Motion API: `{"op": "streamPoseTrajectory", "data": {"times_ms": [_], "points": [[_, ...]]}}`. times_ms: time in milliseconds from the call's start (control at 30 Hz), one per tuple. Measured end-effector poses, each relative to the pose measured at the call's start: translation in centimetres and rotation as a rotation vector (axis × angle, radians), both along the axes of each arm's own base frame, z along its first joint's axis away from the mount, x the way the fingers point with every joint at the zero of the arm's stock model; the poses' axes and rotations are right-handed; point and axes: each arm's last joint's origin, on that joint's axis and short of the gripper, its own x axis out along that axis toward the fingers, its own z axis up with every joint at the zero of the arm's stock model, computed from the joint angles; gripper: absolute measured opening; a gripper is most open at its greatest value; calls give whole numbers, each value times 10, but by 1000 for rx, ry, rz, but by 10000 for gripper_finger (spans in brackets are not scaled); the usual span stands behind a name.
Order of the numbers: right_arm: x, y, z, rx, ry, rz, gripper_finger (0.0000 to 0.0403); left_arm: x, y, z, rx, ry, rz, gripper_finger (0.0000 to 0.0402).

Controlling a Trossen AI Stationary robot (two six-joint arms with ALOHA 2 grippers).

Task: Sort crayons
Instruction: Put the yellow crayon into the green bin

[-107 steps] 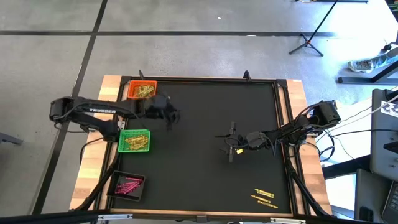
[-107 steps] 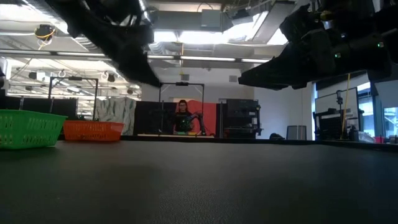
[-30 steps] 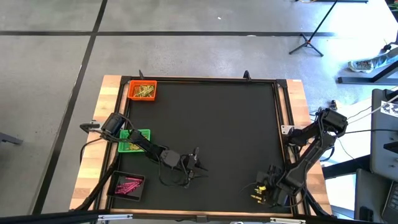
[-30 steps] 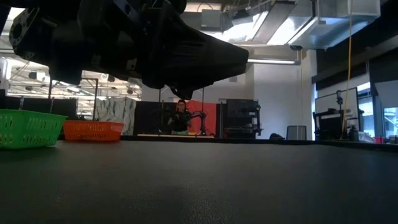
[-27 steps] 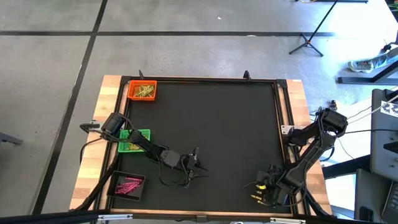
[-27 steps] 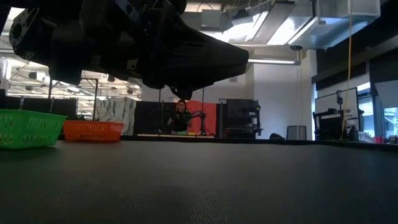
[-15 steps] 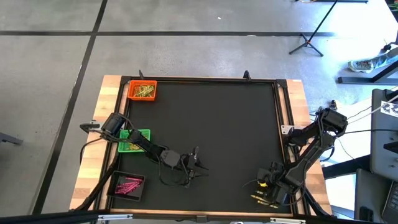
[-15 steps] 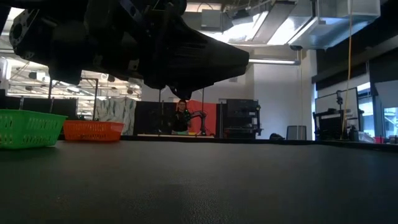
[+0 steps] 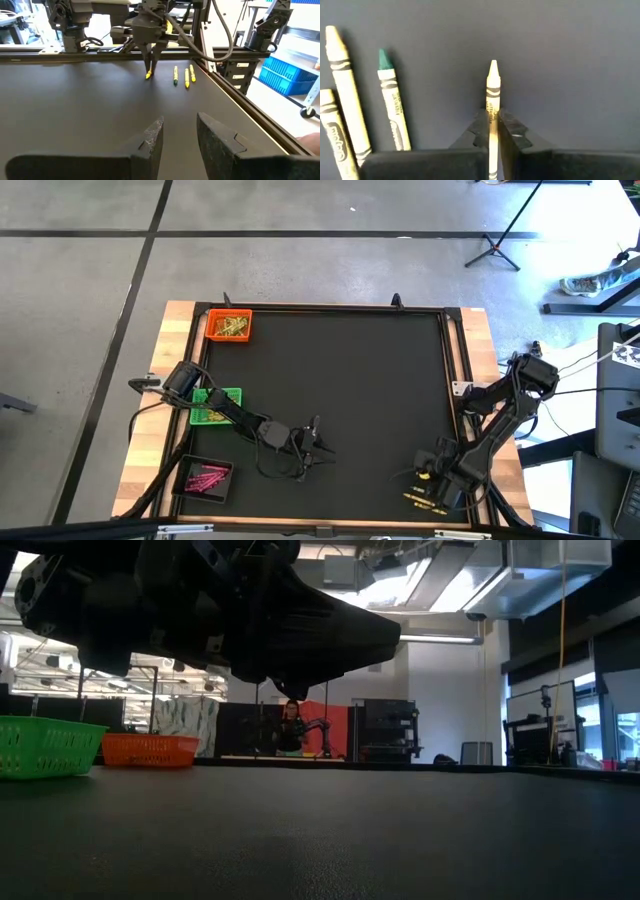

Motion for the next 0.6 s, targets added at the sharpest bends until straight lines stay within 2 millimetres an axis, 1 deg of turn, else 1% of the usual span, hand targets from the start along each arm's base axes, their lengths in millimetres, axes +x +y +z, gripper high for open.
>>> {"op": "streamPoseTrajectory", "data": {"times_ms": [100,200,300,433,533,600], "points": [[7,0,7,-1,-38,27,17,0,0,0,0,0,0,102],[19,0,20,12,-113,69,25,0,1,0,1,-3,19,102],[30,-6,29,14,-191,117,18,1,3,1,0,-6,69,106],[44,-17,39,-22,-298,190,6,2,7,0,-37,3,106,133],[57,-24,42,-72,-368,239,8,3,8,0,-40,3,117,159],[66,-30,43,-85,-397,263,10,3,9,0,-38,3,124,169]]}}
